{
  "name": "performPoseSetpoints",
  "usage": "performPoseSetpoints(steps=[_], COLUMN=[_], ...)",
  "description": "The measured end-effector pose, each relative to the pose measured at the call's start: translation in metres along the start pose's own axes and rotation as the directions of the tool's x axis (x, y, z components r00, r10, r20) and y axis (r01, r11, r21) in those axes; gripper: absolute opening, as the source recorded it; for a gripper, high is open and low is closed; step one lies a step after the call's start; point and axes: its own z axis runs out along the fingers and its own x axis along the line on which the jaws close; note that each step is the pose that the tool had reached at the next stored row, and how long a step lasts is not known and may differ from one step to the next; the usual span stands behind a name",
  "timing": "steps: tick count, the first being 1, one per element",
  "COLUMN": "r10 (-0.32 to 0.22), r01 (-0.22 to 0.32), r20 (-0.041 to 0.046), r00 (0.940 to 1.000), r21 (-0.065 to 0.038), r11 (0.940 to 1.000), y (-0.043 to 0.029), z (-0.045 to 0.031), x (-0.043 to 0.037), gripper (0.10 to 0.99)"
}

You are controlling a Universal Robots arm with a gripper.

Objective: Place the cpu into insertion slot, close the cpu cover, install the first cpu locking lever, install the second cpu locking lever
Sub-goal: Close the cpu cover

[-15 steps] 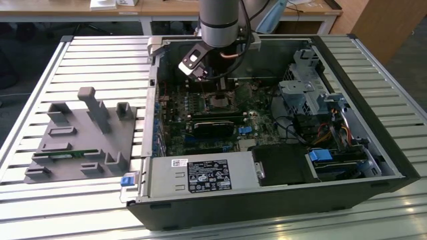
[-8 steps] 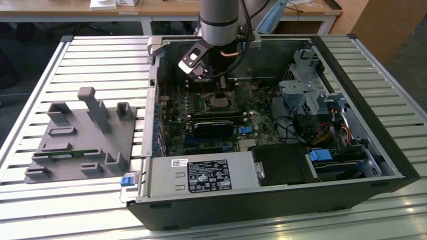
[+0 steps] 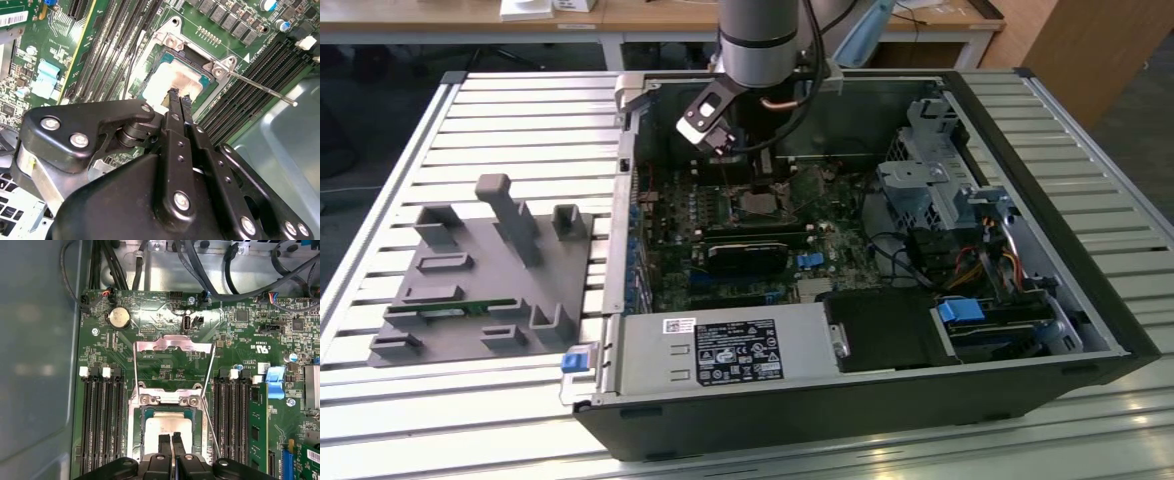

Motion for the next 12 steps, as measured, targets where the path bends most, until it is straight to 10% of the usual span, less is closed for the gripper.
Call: performPoseSetpoints(steps=[12], r10=[0.0], r01=[0.0], r20=[0.0], r00=[1.0], r21=[0.0], r11=[1.0], y=[0.0002], z=[-0.0023], x=[0.0], gripper=[0.153])
